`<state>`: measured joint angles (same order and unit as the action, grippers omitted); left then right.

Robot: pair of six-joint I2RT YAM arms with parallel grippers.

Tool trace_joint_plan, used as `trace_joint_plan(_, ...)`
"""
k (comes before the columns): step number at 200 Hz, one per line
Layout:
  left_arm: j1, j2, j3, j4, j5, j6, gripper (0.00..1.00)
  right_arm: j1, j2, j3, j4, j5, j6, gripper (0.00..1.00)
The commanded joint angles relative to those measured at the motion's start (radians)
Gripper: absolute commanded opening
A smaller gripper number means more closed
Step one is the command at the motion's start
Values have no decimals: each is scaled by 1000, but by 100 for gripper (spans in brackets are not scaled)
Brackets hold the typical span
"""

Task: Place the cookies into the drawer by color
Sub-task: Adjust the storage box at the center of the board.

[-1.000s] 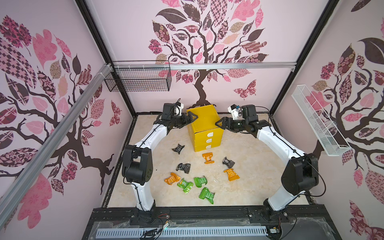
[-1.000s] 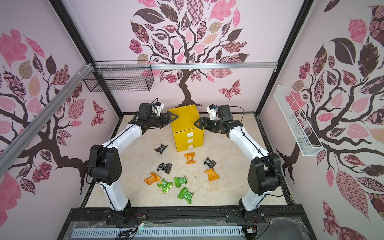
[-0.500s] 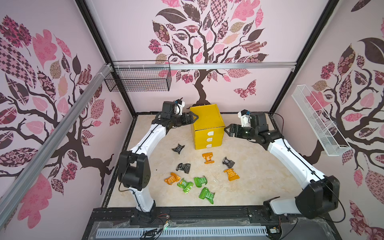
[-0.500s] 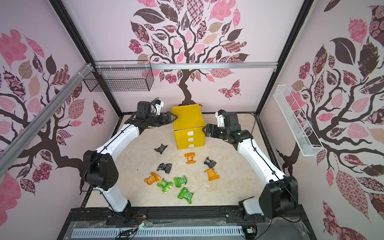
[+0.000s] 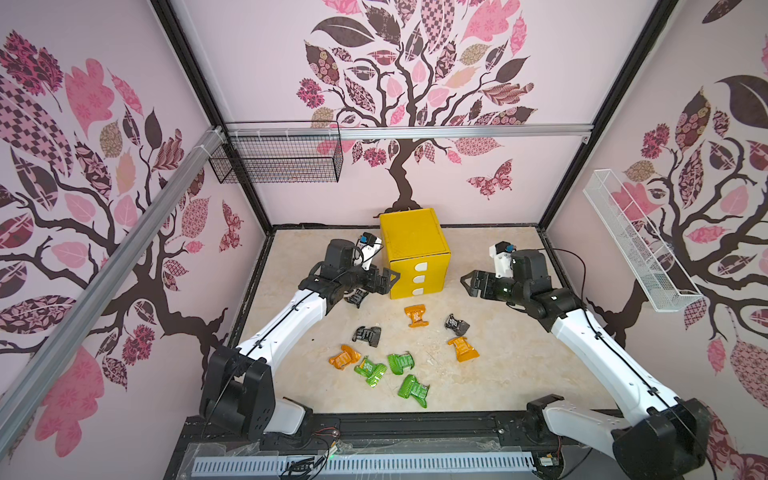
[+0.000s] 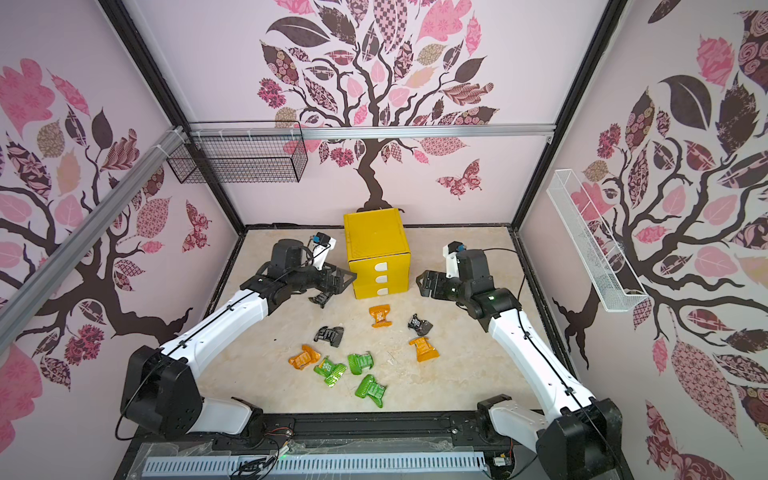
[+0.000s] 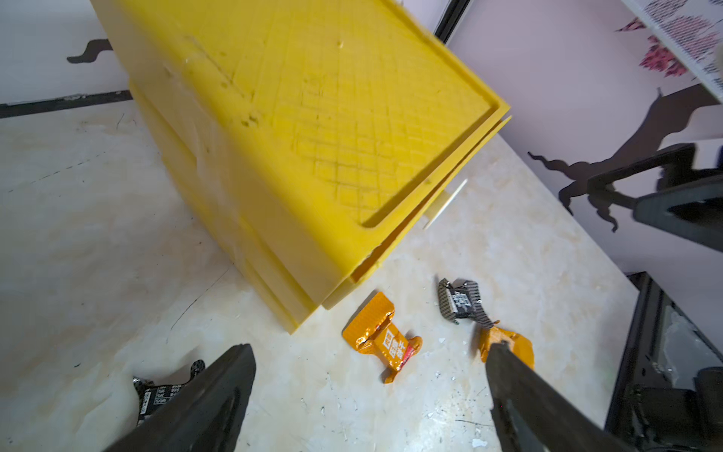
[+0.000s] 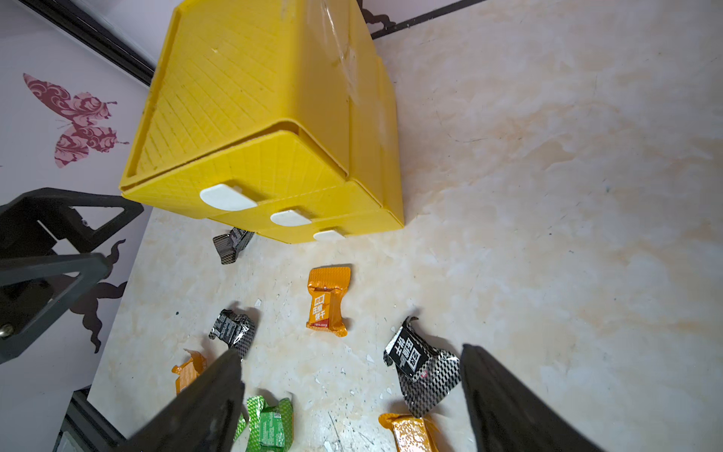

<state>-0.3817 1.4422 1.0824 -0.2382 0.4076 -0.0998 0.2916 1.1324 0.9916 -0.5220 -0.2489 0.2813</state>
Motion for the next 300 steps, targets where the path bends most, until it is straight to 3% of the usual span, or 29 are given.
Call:
trace_joint_plan(1,-21,30,2,68,-95,69,97,13,-33,-3,23,10,29,90)
trace_joint_plan(27,-24,72,-3,111,-155,15,97,65,-25,-8,36,53,52,89)
trace_joint_plan(99,-10,96,4,137,-353,32,97,330,92,69,98,288,89,88)
trace_joint_plan(140,44,134,51,114,-360,-49,97,374,205,154,111,357,126,87)
trace_joint_plan(191,62,135,69,108,-348,-65,97,427,332,286,94,454,136,84)
trace_joint_plan(217,64,74,47,102,-242,-75,97,459,391,346,96,490,158,83)
trace_joint_plan(248,66,-45,17,23,-142,-10,97,519,463,408,95,625,173,82)
trace_joint_plan(300,97,-224,15,-263,-239,83,97,532,590,504,91,726,213,81)
